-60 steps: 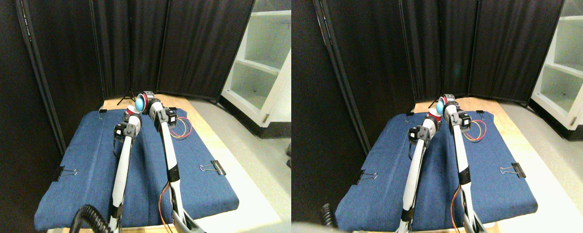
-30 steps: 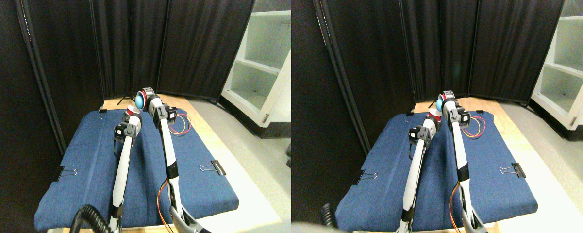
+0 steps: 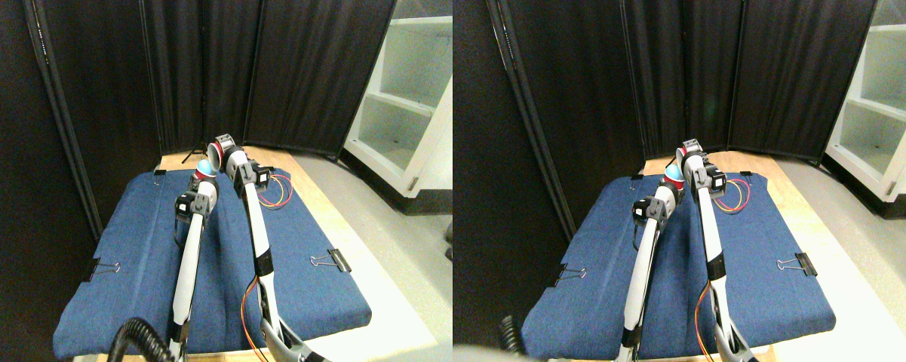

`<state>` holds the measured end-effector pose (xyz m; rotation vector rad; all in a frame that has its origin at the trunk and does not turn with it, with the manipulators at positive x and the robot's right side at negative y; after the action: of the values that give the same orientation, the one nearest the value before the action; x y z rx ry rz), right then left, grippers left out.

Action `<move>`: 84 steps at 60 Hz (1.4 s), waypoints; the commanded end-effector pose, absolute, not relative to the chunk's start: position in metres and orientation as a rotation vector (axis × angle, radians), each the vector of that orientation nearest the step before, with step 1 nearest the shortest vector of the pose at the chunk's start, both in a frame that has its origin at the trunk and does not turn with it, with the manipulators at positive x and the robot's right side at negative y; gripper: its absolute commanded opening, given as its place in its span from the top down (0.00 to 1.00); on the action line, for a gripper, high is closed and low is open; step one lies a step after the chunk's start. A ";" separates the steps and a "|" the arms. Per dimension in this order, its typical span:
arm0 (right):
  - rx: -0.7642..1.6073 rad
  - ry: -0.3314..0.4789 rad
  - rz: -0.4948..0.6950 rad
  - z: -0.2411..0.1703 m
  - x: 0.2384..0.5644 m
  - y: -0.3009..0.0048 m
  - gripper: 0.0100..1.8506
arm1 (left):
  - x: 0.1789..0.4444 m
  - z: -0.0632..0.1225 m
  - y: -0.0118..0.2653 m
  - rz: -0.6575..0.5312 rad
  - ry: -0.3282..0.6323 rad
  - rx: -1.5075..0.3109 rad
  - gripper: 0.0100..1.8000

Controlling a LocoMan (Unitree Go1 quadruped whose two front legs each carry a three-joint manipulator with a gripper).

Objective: Pour (bimanual)

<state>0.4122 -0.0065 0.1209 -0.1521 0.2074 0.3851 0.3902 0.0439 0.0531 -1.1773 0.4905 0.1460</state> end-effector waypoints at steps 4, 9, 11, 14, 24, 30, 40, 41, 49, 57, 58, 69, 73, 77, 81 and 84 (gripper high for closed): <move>-0.126 0.184 0.396 0.125 0.413 0.000 0.83 | 0.391 0.061 0.045 0.117 0.457 -1.198 0.82; -0.072 0.206 0.334 0.123 0.415 -0.005 0.82 | 0.391 0.061 0.046 0.114 0.458 -1.199 0.82; -0.052 0.208 0.334 0.122 0.419 -0.009 0.83 | 0.391 0.060 0.047 0.115 0.457 -1.194 0.82; -0.002 0.219 0.328 0.120 0.423 -0.014 0.83 | 0.391 0.060 0.047 0.111 0.460 -1.194 0.82; 0.020 0.237 0.286 0.118 0.429 -0.023 0.83 | 0.392 0.060 0.049 0.111 0.453 -1.187 0.82; 0.080 0.249 0.277 0.121 0.428 -0.024 0.81 | 0.393 0.060 0.050 0.106 0.454 -1.184 0.82; 0.216 0.231 0.254 0.120 0.431 -0.027 0.80 | 0.395 0.061 0.051 0.109 0.449 -1.187 0.82; 0.235 0.232 0.246 0.119 0.432 -0.028 0.80 | 0.395 0.060 0.051 0.106 0.449 -1.189 0.82; 0.508 0.275 0.147 0.117 0.434 -0.036 0.80 | 0.397 0.060 0.052 0.103 0.444 -1.191 0.82; 0.587 0.258 0.152 0.113 0.434 -0.044 0.79 | 0.399 0.061 0.055 0.101 0.441 -1.194 0.82; 0.604 0.253 0.147 0.112 0.434 -0.045 0.79 | 0.399 0.061 0.056 0.099 0.439 -1.192 0.82; 0.743 0.203 0.133 0.102 0.437 -0.058 0.80 | 0.399 0.062 0.061 0.080 0.436 -1.204 0.82; 0.812 0.196 0.114 0.099 0.438 -0.061 0.79 | 0.398 0.062 0.062 0.082 0.435 -1.207 0.82; 0.899 0.181 0.112 0.094 0.438 -0.067 0.79 | 0.398 0.061 0.065 0.082 0.423 -1.217 0.82; 0.948 0.164 0.100 0.090 0.437 -0.071 0.80 | 0.399 0.059 0.066 0.099 0.416 -1.231 0.82; 0.973 0.155 0.089 0.087 0.436 -0.075 0.80 | 0.399 0.056 0.067 0.105 0.416 -1.244 0.82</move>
<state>0.4344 -0.0707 0.0882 0.9810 0.1870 0.0888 0.3953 0.0660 0.0537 -1.2133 0.4534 0.1192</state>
